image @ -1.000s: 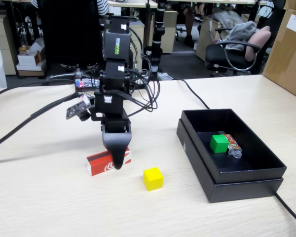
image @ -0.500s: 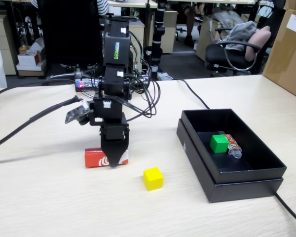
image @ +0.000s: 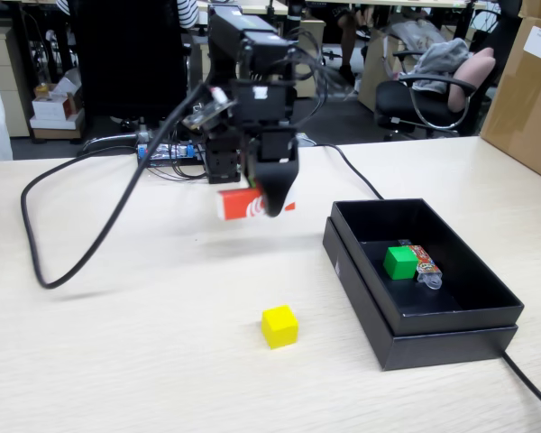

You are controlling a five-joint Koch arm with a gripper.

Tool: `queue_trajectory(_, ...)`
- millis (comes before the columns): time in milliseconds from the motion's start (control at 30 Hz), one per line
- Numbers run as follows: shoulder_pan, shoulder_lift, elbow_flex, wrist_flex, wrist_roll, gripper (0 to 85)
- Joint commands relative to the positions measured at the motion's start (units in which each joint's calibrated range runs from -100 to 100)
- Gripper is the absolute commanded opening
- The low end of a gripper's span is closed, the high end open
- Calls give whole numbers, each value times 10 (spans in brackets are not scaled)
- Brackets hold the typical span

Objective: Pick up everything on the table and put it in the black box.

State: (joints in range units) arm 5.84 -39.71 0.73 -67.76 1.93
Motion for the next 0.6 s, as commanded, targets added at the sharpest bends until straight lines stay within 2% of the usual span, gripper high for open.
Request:
queue_trajectory(0,60,-67,33,-2,28,105)
queue_trajectory(167,110,-15,99,-2,55,105)
queue_trajectory(400,111,149,219,1,63,105)
queue_trajectory(567,109,236,216,40,68,105)
